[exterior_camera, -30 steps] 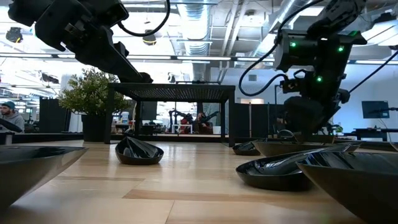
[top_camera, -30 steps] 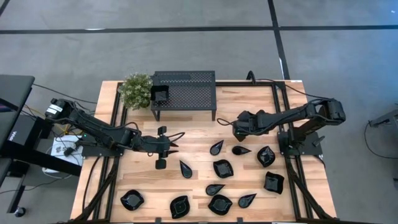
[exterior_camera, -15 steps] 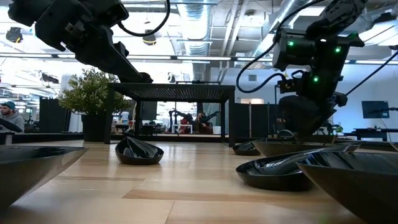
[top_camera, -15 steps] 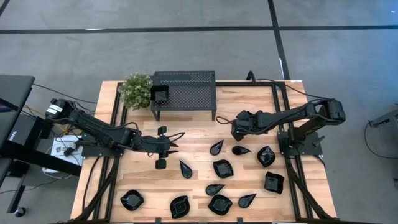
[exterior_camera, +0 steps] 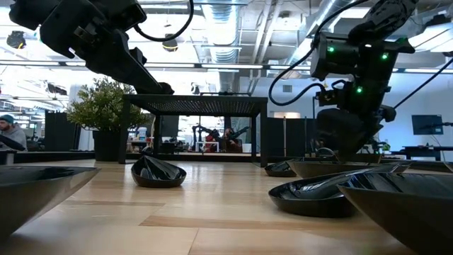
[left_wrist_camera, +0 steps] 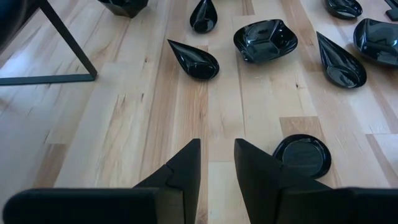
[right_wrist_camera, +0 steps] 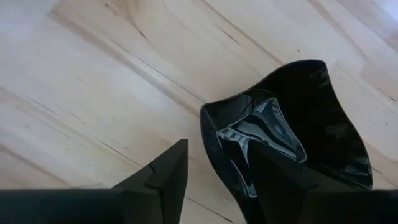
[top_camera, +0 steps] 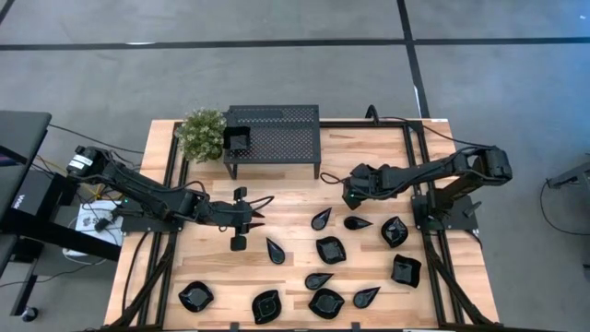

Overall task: Pick & Place Mini shaped plates
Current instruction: Stack the distorted square plate on top of the distorted square plate on the shelf

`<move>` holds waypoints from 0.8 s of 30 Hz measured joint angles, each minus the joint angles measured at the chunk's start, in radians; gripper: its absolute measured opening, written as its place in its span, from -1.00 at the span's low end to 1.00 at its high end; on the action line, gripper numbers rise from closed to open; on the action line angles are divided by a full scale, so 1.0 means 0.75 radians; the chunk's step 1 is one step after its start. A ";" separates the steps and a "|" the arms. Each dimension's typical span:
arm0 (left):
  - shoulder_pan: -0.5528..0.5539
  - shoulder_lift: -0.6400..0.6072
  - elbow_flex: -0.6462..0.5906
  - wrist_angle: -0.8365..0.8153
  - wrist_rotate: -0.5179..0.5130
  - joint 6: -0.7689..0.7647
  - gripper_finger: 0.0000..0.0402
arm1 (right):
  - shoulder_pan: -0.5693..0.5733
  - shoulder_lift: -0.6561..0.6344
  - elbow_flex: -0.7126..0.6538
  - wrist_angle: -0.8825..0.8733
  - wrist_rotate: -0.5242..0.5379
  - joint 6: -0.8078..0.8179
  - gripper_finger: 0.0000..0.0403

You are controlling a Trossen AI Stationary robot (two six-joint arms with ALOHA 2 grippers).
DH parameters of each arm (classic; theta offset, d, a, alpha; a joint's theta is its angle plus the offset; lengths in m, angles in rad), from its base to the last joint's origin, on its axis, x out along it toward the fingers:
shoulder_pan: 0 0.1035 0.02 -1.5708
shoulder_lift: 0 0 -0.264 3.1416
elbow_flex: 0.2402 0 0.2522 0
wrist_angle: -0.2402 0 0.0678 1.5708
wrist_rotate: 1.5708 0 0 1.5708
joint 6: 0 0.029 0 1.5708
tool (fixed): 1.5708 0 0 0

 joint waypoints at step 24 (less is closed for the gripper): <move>-0.001 0.000 0.000 0.000 0.001 0.000 -0.51 | -0.035 0.201 0.012 -0.017 0.009 -0.029 -0.22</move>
